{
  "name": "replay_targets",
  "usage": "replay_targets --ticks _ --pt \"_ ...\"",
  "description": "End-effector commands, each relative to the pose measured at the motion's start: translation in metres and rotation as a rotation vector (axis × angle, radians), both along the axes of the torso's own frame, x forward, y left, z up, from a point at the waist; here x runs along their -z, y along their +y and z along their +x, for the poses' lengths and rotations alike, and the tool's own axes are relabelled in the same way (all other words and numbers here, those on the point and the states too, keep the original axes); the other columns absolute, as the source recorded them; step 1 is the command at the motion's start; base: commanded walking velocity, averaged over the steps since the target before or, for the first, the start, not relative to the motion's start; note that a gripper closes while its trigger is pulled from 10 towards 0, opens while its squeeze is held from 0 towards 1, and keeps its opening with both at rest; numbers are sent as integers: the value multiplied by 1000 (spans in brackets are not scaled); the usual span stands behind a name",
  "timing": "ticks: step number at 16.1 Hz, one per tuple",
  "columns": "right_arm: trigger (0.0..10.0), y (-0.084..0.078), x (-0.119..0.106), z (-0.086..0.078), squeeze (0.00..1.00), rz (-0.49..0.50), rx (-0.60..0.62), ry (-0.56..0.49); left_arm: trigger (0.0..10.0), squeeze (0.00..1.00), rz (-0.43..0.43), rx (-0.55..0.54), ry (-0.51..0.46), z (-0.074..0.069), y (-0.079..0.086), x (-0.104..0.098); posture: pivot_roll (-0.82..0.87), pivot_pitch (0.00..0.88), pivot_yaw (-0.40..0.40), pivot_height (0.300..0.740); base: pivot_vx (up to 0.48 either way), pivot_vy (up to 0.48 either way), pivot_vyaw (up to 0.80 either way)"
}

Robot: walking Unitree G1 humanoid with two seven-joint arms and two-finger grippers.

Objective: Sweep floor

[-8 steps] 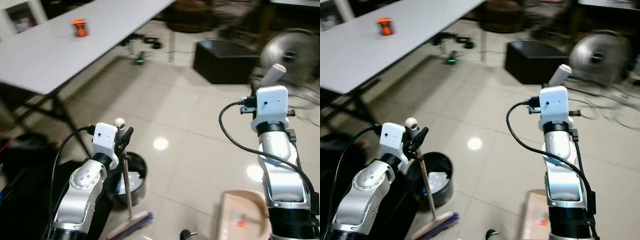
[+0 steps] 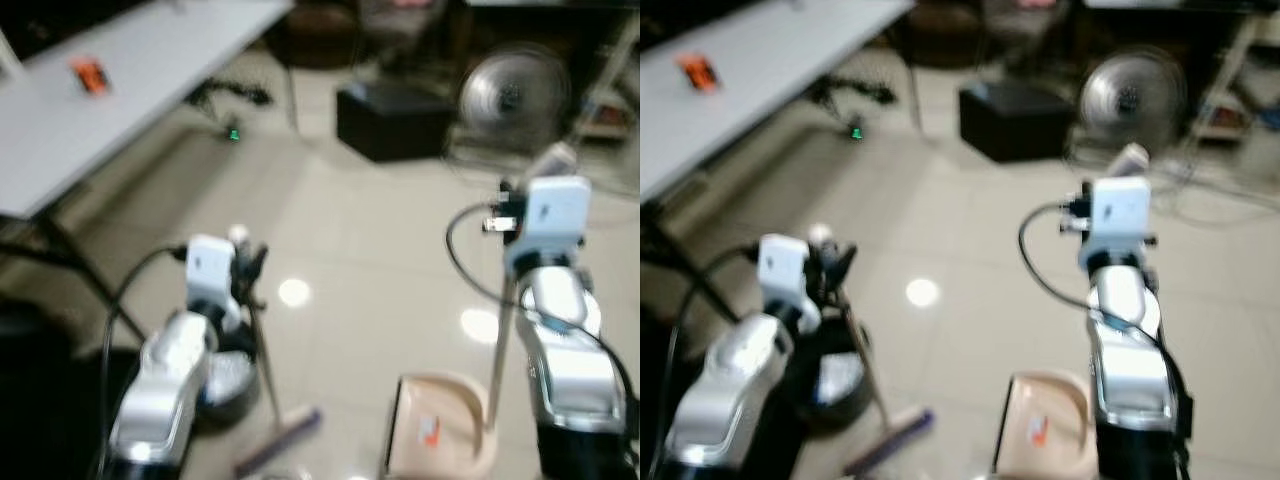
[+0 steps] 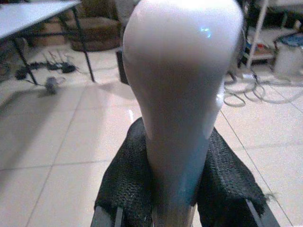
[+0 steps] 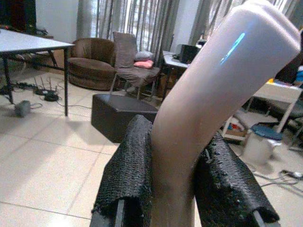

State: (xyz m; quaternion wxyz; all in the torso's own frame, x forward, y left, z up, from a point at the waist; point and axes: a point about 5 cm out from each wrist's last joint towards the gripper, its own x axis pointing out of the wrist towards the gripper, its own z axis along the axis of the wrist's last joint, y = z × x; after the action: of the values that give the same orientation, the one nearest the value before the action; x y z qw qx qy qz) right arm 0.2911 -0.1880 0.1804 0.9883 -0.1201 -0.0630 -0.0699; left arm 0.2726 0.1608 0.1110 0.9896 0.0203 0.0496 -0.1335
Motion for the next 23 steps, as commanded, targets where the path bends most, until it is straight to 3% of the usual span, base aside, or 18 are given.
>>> replay_targets --ticks 1,6,10,15,16,18,23 --pt "10000 -4 -10 -3 0 -42 9 -33 10000 0 16 -11 -32 2 4 -8 -13 16 59 740 0 0 -800" --pt "10000 -4 -23 -2 0 -101 28 -134 10000 0 4 1 -32 1 2 -9 -20 19 61 740 0 0 -800" --pt "10000 3 -18 -5 0 -23 27 -114 10000 0 11 7 -51 2 2 -12 -17 19 63 740 0 0 -800" --pt "10000 1 -7 -1 0 -46 61 -69 10000 0 9 -27 -50 3 4 -15 -10 8 68 740 0 -222 -313" --pt "10000 1 -8 -1 0 -17 40 -76 10000 0 5 -32 -58 4 4 -17 -13 8 67 740 0 -469 0" --pt "10000 9 -14 -4 0 48 -126 -118 10000 0 5 -22 -75 8 -1 -20 -10 10 61 740 0 -480 0" --pt "10000 13 -18 -1 0 2 -194 -132 10000 0 13 -32 -91 10 -3 -24 -3 16 54 740 0 -480 0"
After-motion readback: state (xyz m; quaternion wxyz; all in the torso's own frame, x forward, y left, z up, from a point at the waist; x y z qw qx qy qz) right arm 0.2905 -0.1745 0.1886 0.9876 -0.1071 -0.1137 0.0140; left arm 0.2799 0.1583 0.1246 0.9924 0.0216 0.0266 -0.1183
